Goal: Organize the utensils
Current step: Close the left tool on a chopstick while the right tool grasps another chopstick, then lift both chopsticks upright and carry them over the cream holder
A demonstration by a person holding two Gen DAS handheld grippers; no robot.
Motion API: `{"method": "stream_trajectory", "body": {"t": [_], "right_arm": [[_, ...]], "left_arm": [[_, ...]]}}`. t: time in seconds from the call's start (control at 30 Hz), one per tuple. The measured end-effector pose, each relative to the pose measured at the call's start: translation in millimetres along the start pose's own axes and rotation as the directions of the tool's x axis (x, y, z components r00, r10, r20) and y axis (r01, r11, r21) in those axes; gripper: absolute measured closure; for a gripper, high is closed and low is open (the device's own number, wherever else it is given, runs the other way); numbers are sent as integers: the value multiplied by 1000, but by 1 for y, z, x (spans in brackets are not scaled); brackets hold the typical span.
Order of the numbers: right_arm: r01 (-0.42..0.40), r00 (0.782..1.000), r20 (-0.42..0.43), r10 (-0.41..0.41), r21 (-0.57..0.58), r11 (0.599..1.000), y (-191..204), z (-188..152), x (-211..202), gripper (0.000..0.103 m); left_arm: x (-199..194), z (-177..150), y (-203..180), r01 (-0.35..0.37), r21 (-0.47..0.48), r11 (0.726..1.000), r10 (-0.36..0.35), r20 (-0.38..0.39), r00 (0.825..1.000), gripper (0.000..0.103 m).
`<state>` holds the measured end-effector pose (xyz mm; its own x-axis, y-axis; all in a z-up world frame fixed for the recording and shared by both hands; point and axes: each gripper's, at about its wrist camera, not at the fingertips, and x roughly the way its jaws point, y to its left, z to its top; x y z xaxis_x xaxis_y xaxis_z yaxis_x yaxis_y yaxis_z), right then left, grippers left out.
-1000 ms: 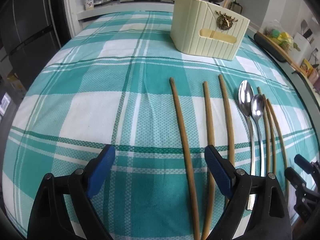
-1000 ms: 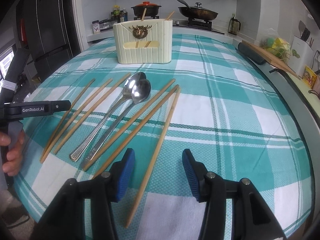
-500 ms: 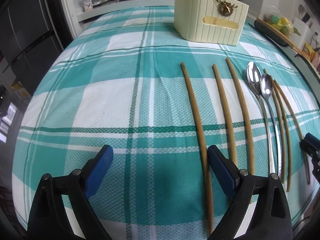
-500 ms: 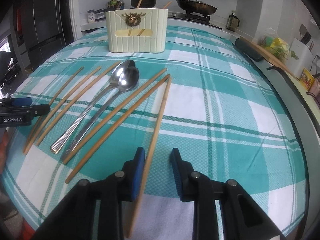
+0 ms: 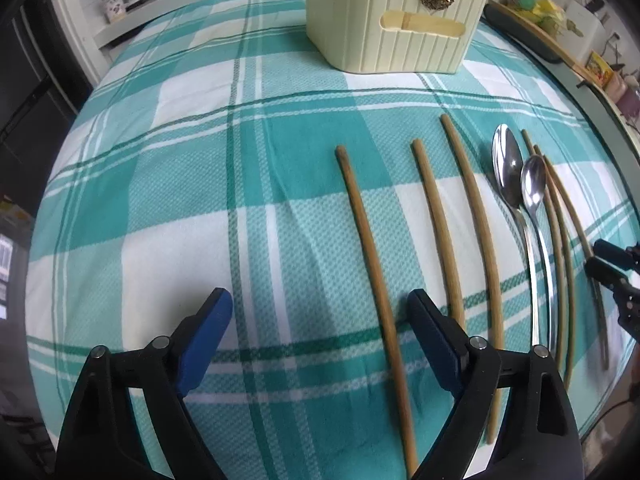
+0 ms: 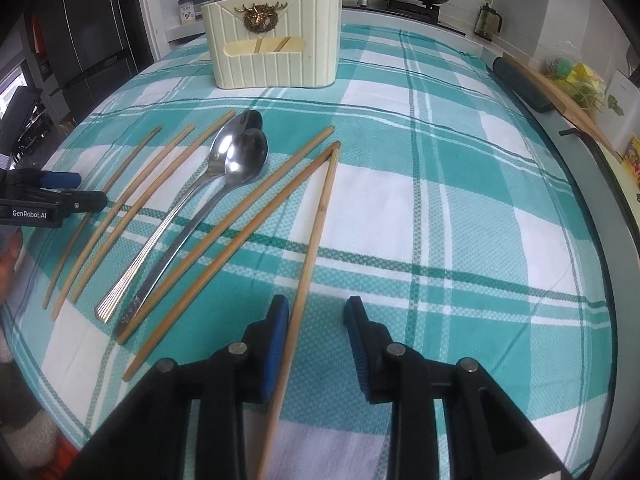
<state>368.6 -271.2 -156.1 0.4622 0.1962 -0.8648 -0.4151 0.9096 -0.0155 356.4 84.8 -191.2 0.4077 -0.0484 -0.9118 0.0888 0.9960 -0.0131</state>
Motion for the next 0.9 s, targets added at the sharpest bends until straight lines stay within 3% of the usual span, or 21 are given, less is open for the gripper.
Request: {"method": "stream_trajectory", "body": {"t": [0.27, 0.33, 0.43, 0.47, 0.5, 0.7, 0.9], "right_arm": [[-21, 999, -33, 21, -6, 1000, -12, 62, 37, 73], [-19, 999, -35, 19, -3, 1000, -13, 75, 44, 74], [-9, 999, -35, 10, 15, 1000, -15, 87, 53, 90], [-8, 999, -31, 8, 19, 1000, -16, 89, 54, 93], [-10, 1000, -28, 11, 29, 1000, -17, 91, 54, 93], [-73, 997, 21, 71, 118, 990, -30, 87, 44, 96], [-115, 988, 124, 96, 157, 981, -47, 81, -8, 96]], "left_arm": [[12, 35, -4, -15, 16, 1000, 16, -41, 999, 35], [11, 39, -5, -4, 13, 1000, 4, -46, 999, 51], [9, 39, -9, -1, 4, 1000, 2, -40, 999, 76], [9, 39, -11, 4, 7, 1000, -4, -34, 999, 91], [8, 37, -13, 1, 13, 1000, -1, -26, 1000, 95], [-5, 31, -15, -6, 3, 1000, 6, 51, 999, 99], [-63, 27, -13, 30, -19, 999, -26, 184, 983, 99]]}}
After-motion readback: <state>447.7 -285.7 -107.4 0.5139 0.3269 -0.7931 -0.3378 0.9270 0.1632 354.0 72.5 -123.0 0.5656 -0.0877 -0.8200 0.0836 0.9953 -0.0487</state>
